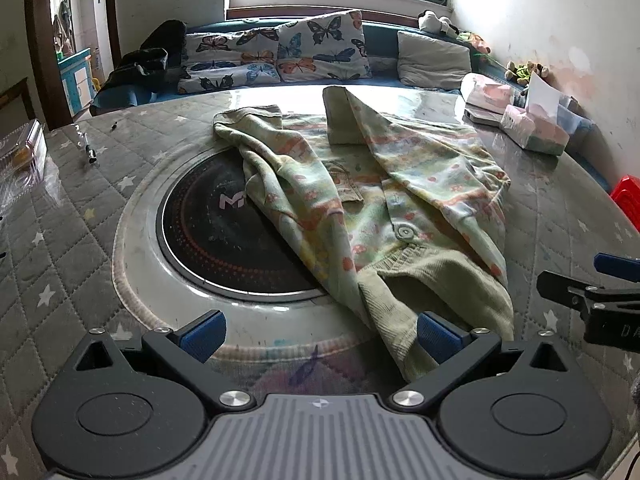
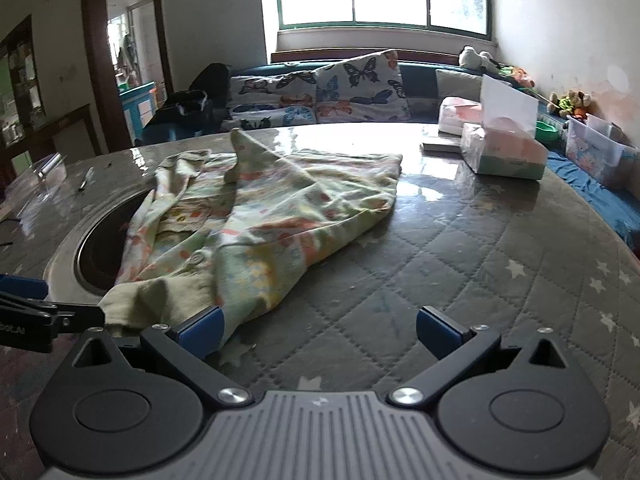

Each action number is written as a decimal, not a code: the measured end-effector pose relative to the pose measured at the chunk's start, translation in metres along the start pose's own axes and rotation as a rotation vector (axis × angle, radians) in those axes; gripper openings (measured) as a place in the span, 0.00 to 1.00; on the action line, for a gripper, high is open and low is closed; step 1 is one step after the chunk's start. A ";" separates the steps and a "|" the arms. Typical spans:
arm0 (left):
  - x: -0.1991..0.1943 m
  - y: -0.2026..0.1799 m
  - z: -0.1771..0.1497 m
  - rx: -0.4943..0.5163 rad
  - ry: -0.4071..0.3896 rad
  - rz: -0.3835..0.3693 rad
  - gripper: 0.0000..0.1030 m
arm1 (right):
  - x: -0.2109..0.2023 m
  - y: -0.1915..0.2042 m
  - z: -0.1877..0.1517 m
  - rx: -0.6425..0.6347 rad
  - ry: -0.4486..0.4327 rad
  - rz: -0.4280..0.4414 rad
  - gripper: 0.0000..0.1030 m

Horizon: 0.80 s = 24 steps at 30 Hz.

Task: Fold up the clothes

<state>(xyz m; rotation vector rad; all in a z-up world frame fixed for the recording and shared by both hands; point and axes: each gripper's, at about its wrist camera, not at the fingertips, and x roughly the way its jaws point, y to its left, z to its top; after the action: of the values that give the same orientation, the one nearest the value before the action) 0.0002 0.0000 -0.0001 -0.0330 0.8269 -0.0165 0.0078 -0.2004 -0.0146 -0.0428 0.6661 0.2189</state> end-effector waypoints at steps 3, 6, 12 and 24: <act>0.002 0.000 0.000 -0.002 -0.001 0.004 1.00 | -0.003 0.009 -0.003 -0.037 -0.011 -0.007 1.00; 0.003 -0.001 -0.008 -0.002 0.002 0.010 1.00 | -0.004 0.011 -0.005 -0.041 0.006 0.013 1.00; 0.003 0.001 -0.013 -0.005 0.036 0.010 1.00 | -0.005 0.014 -0.008 -0.033 0.051 0.065 1.00; -0.004 0.004 -0.019 -0.012 0.047 0.015 1.00 | -0.011 0.019 -0.010 -0.041 0.056 0.076 1.00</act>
<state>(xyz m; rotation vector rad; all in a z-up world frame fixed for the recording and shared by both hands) -0.0165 0.0038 -0.0103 -0.0372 0.8740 0.0021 -0.0107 -0.1851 -0.0154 -0.0633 0.7197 0.3055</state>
